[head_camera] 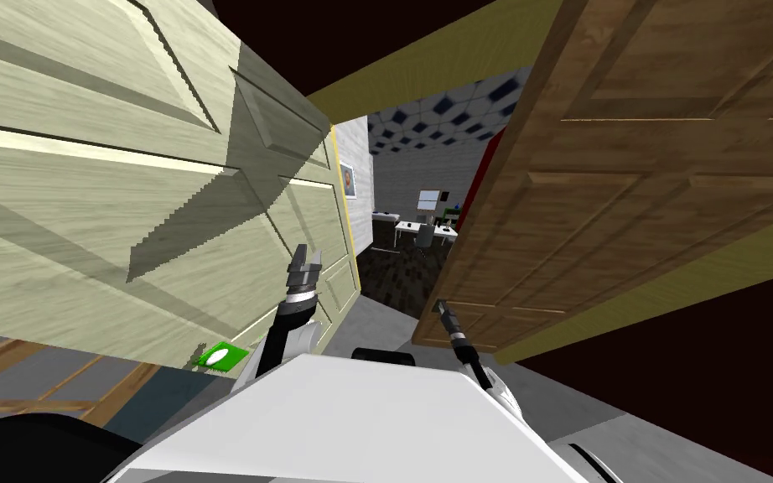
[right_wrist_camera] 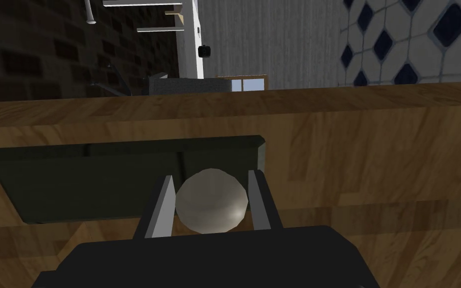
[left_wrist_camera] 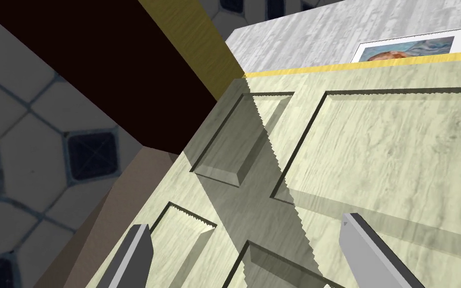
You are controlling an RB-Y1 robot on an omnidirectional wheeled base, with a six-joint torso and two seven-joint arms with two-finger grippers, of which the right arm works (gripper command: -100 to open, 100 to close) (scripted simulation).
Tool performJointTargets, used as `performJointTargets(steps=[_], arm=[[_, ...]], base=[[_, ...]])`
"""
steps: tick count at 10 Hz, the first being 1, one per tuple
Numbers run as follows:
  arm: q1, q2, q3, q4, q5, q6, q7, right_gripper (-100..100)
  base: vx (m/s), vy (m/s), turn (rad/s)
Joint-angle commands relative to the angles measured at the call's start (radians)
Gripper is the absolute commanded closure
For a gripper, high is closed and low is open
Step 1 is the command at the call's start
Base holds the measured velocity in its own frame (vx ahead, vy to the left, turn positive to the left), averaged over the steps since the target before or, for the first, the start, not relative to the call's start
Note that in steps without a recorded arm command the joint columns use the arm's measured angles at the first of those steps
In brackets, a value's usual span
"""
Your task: Pull the door open
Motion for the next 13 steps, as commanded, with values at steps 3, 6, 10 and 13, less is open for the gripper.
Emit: performJointTargets(steps=[3,6,10,13], arm=[[0.048,-0.047,0.036,-0.030,0.012,-0.039,-0.051,100],[0.071,-0.059,0.056,-0.028,0.019,-0.073,-0.064,100],[0.110,-0.097,0.084,-0.025,0.027,-0.141,-0.095,100],[0.131,-0.117,0.100,-0.024,0.032,-0.177,-0.111,100]], base=[[-0.231,-0.084,0.129],[-0.160,-0.038,0.093],[-0.135,-0.059,0.084],[-0.133,-0.052,0.068]])
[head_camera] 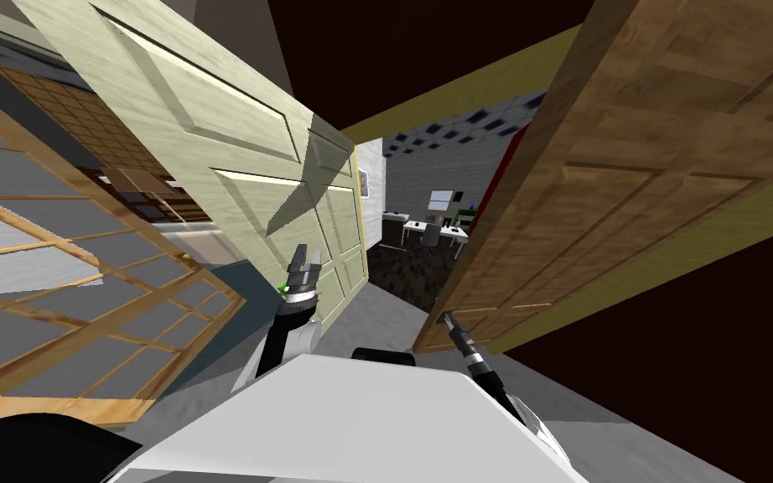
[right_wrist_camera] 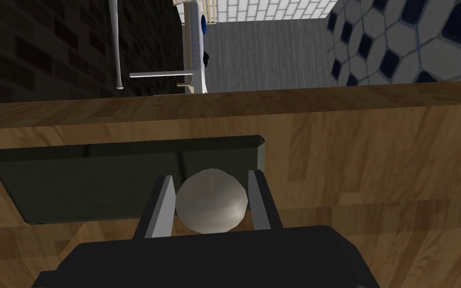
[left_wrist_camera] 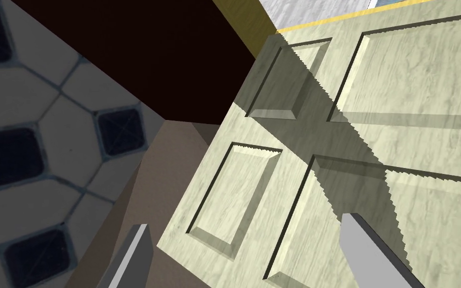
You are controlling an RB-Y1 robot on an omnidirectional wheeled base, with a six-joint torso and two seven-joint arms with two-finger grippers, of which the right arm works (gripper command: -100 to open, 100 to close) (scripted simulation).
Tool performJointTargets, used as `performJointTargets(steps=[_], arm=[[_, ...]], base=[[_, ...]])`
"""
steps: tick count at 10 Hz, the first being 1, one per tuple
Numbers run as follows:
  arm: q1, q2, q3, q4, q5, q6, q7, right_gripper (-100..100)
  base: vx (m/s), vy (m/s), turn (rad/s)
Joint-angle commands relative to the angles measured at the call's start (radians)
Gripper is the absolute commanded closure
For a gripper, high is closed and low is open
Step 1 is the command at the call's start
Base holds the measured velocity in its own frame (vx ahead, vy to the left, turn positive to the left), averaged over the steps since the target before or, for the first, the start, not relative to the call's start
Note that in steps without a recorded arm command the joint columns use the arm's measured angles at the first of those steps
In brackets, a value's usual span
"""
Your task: Pull the door open
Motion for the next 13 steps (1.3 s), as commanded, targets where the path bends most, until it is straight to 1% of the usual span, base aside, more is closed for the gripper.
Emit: performJointTargets(steps=[1,2,8,11,12,13], arm=[[0.000,0.000,0.000,0.000,0.000,0.000,0.000,100],[0.004,-0.003,0.006,0.007,0.002,-0.013,-0.005,100],[0.012,-0.023,0.021,0.030,0.003,-0.061,-0.019,100],[0.015,-0.031,0.027,0.039,0.003,-0.080,-0.025,100],[0.013,-0.024,0.031,0.040,0.006,-0.075,-0.024,100],[-0.007,-0.021,0.040,0.072,0.010,-0.089,-0.029,100]], base=[[-0.064,-0.027,0.017],[-0.141,-0.059,0.144],[-0.220,-0.093,0.175],[-0.198,-0.101,0.143],[-0.082,-0.033,0.027],[-0.140,-0.038,0.103]])
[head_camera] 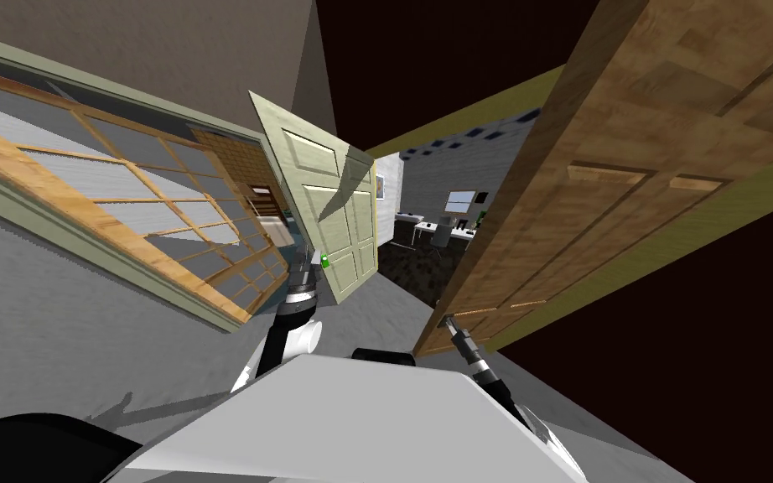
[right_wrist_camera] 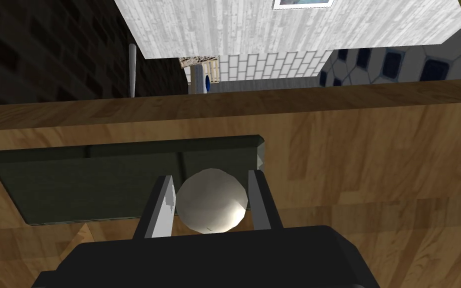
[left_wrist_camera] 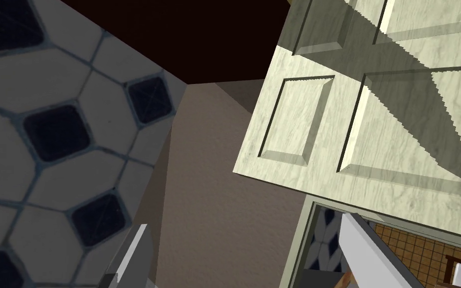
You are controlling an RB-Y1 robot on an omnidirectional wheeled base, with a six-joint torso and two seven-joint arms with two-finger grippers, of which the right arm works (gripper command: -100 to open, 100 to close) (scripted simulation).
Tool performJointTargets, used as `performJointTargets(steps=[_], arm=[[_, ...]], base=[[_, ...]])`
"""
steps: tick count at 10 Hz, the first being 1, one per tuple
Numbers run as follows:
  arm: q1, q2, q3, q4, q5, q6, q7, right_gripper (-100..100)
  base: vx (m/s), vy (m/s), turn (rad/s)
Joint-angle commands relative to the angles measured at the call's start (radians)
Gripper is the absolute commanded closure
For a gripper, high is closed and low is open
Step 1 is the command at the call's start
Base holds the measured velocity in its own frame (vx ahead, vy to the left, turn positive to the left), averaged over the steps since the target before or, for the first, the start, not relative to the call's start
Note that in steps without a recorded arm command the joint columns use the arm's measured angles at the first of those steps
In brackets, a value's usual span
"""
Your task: Pull the door open
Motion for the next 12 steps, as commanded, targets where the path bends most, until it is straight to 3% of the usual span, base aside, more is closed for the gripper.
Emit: performJointTargets(steps=[1,12], arm=[[-0.023,0.003,0.008,0.034,0.003,-0.017,-0.005,100],[-0.162,0.014,0.053,0.233,0.018,-0.106,-0.035,100]], base=[[-0.193,-0.063,0.138],[-0.163,-0.071,0.083]])
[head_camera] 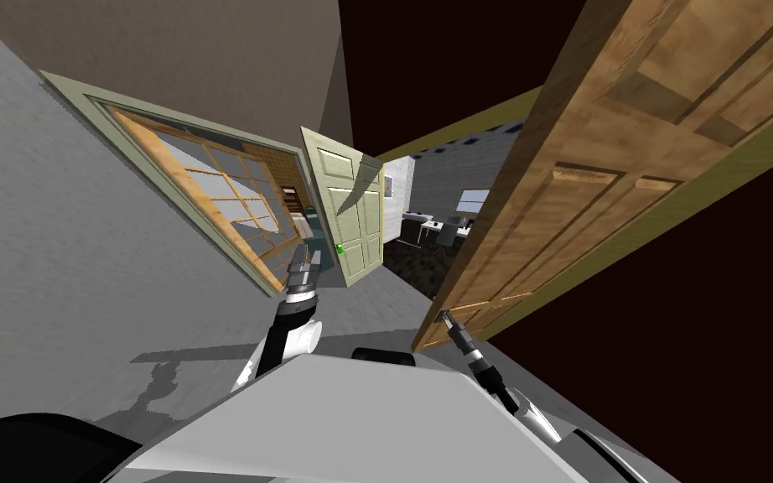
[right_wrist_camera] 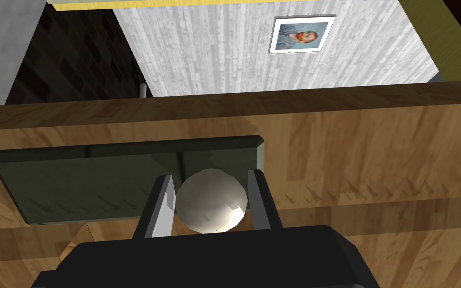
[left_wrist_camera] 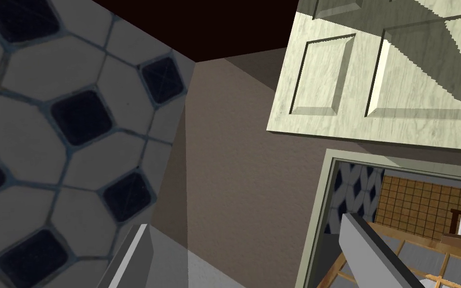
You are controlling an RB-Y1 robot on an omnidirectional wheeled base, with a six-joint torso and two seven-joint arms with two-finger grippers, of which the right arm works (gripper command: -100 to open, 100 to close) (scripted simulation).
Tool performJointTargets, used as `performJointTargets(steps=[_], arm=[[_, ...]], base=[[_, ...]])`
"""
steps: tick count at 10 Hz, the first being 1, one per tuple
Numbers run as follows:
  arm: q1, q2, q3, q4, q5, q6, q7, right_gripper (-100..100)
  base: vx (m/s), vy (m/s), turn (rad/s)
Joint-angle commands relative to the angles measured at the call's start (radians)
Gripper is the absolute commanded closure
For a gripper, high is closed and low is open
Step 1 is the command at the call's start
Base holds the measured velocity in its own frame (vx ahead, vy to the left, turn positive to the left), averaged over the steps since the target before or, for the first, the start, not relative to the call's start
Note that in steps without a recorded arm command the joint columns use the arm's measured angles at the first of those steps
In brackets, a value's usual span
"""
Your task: Pull the door open
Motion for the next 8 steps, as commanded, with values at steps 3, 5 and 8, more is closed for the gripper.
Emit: performJointTargets(steps=[3,5,8], arm=[[-0.015,0.004,0.009,0.037,0.002,-0.020,-0.004,100],[-0.014,0.003,0.012,0.040,0.001,-0.026,-0.004,100],[-0.013,-0.001,0.016,0.048,-0.002,-0.038,-0.006,100]], base=[[-0.126,-0.061,0.079],[-0.179,-0.096,0.155],[-0.162,-0.082,0.135]])
